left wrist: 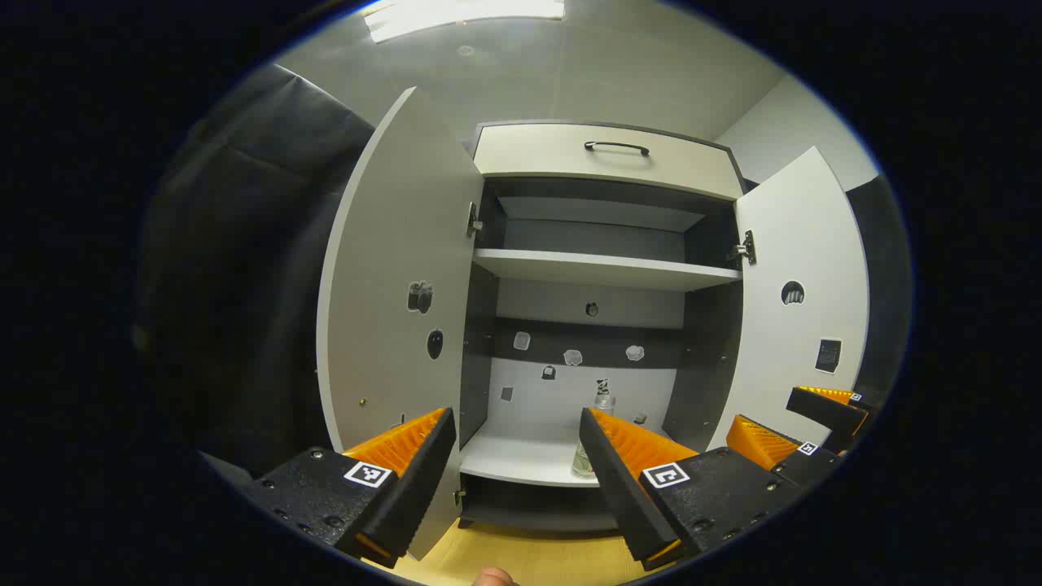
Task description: Grasp the bottle in the cabinet with the left hand and place it on the coaster, then close the right door with the right hand and the left door with the left hand.
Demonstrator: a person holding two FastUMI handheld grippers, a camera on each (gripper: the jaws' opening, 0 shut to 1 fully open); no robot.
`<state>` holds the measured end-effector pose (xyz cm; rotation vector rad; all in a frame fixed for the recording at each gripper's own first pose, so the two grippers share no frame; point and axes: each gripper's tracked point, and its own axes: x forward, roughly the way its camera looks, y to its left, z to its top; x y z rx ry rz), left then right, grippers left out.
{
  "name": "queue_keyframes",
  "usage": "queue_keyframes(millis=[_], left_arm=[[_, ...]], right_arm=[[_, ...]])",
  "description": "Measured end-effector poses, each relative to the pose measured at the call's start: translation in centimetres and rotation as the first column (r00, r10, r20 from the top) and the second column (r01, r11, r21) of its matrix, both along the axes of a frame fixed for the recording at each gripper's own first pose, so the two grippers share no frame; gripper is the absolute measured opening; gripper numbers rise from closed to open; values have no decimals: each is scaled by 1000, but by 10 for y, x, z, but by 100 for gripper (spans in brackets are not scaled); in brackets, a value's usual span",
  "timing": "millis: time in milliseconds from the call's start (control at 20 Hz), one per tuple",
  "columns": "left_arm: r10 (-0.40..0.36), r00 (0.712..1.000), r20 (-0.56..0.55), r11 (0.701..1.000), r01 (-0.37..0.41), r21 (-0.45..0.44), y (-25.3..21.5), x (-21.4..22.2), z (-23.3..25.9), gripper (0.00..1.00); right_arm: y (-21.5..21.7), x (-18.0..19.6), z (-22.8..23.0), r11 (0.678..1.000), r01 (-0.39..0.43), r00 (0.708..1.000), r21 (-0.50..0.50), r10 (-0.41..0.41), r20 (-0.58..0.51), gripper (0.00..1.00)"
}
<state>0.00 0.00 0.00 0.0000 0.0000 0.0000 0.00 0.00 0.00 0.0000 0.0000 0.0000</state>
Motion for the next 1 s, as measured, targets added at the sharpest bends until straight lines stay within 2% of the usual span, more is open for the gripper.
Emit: queue_keyframes(millis=[700,1000], left_arm=[[-75,997,-37,997,74,-20,-25,21,-20,96],[-167,984,-57,986,167,-18,-56,66,-38,96]], right_arm=[[-14,-4,7,999,42,999,-11,-42,24,97],[-25,-15,9,997,79,996,-10,-78,29,97]])
